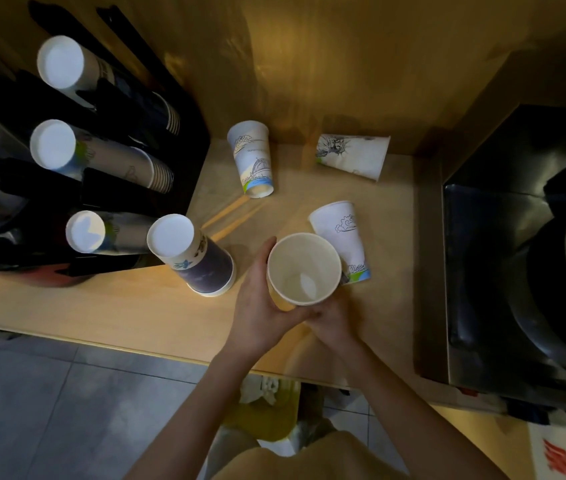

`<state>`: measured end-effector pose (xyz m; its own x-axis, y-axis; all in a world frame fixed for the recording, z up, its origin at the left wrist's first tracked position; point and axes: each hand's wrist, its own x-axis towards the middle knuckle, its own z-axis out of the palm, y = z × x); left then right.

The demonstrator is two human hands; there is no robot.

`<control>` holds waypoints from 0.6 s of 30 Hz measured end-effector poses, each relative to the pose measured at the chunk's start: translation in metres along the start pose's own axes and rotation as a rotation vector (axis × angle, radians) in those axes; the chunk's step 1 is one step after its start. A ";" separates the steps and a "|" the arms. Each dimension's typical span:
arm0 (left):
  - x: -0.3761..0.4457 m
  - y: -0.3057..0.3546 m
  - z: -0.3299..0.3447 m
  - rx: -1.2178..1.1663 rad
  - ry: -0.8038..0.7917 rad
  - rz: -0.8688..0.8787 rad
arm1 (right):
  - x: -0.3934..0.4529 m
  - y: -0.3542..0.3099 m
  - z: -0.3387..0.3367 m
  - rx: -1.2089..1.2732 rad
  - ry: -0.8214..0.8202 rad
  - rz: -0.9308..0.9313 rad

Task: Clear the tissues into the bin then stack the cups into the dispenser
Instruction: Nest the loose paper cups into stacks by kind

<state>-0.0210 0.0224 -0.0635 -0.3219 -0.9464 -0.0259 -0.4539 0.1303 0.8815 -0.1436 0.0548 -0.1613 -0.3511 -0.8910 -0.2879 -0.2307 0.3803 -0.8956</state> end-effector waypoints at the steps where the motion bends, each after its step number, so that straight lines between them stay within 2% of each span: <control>1: -0.001 0.001 0.000 -0.010 -0.003 0.023 | -0.002 -0.004 0.000 -0.081 -0.001 0.013; 3: -0.001 0.006 -0.003 -0.014 -0.001 0.031 | -0.003 -0.007 -0.005 -0.210 -0.037 0.014; 5: 0.002 0.007 -0.005 -0.018 -0.006 0.041 | -0.004 -0.006 -0.011 -0.229 -0.057 0.014; 12: 0.010 0.008 -0.015 0.025 -0.089 0.044 | -0.012 -0.040 -0.036 -0.188 0.026 -0.063; 18: 0.016 0.009 -0.033 0.132 -0.254 0.012 | -0.006 -0.075 -0.063 -0.267 0.227 -0.059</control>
<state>-0.0025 -0.0012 -0.0399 -0.5186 -0.8422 -0.1477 -0.5478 0.1946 0.8137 -0.1818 0.0468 -0.0707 -0.5159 -0.8470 -0.1285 -0.4753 0.4078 -0.7796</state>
